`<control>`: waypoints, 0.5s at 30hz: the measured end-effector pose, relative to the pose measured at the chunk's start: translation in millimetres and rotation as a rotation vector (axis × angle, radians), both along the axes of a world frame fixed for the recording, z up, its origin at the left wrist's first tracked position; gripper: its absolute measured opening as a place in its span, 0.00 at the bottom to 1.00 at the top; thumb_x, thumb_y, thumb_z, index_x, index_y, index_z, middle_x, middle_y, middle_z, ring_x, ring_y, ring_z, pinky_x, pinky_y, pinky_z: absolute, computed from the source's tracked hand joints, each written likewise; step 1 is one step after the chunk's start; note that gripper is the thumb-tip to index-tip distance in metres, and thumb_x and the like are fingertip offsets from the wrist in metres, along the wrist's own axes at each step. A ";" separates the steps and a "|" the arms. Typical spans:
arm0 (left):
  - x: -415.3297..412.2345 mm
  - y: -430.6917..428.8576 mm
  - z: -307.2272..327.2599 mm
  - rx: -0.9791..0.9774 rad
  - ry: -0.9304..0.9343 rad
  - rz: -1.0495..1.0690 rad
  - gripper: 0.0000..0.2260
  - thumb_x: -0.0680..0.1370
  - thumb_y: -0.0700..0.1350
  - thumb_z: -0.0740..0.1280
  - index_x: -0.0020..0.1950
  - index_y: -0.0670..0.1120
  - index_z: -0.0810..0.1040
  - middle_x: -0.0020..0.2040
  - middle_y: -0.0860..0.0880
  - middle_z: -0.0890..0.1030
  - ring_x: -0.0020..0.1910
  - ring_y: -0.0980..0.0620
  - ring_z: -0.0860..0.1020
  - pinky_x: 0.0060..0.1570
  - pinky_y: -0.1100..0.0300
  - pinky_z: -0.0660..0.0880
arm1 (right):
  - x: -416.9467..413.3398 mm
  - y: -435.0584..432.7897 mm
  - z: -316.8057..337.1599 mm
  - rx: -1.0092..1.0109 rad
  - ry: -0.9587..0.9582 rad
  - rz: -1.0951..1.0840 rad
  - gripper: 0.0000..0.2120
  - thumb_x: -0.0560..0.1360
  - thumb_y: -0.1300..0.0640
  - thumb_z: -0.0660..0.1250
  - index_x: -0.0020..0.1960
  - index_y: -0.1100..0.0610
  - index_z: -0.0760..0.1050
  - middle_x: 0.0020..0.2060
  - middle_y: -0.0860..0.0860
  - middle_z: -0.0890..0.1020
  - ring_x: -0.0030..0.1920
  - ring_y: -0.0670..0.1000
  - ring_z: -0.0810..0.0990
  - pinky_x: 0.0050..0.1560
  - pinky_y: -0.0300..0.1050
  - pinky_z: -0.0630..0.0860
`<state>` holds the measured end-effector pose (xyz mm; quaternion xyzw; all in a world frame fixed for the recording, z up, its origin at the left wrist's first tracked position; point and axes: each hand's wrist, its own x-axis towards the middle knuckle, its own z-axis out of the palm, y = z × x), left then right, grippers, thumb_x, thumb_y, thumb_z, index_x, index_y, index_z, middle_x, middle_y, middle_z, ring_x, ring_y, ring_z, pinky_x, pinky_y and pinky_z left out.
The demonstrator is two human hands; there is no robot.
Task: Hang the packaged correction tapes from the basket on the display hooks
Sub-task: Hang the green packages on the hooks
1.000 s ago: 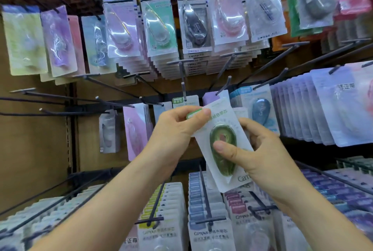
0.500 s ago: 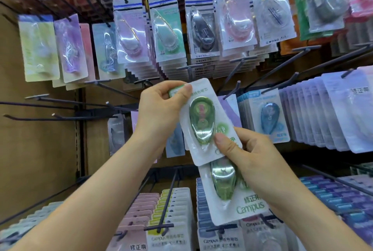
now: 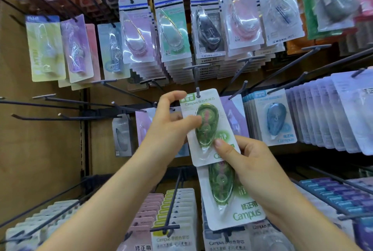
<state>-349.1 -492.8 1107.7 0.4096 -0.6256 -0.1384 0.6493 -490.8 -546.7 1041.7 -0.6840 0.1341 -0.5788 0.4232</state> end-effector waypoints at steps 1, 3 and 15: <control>2.6 3.8 -2.7 0.028 -0.056 -0.017 0.18 0.77 0.39 0.70 0.63 0.54 0.72 0.47 0.48 0.86 0.46 0.48 0.85 0.49 0.49 0.82 | 0.9 -0.5 0.2 -0.008 0.005 -0.023 0.10 0.79 0.52 0.66 0.49 0.55 0.85 0.42 0.56 0.87 0.48 0.61 0.85 0.52 0.60 0.82; 7.9 5.5 -3.4 0.088 -0.149 -0.023 0.20 0.75 0.40 0.72 0.64 0.54 0.73 0.47 0.46 0.86 0.46 0.47 0.85 0.46 0.53 0.83 | 1.4 -1.1 1.4 -0.025 0.010 -0.088 0.09 0.79 0.51 0.67 0.48 0.53 0.85 0.41 0.53 0.87 0.46 0.56 0.86 0.50 0.57 0.82; 36.6 -75.1 5.6 0.125 -0.313 0.279 0.29 0.73 0.41 0.75 0.70 0.58 0.70 0.42 0.48 0.85 0.43 0.49 0.84 0.45 0.51 0.83 | -37.3 -11.9 -5.1 -0.051 0.043 -0.509 0.32 0.73 0.62 0.72 0.59 0.29 0.62 0.51 0.44 0.81 0.46 0.48 0.82 0.47 0.51 0.80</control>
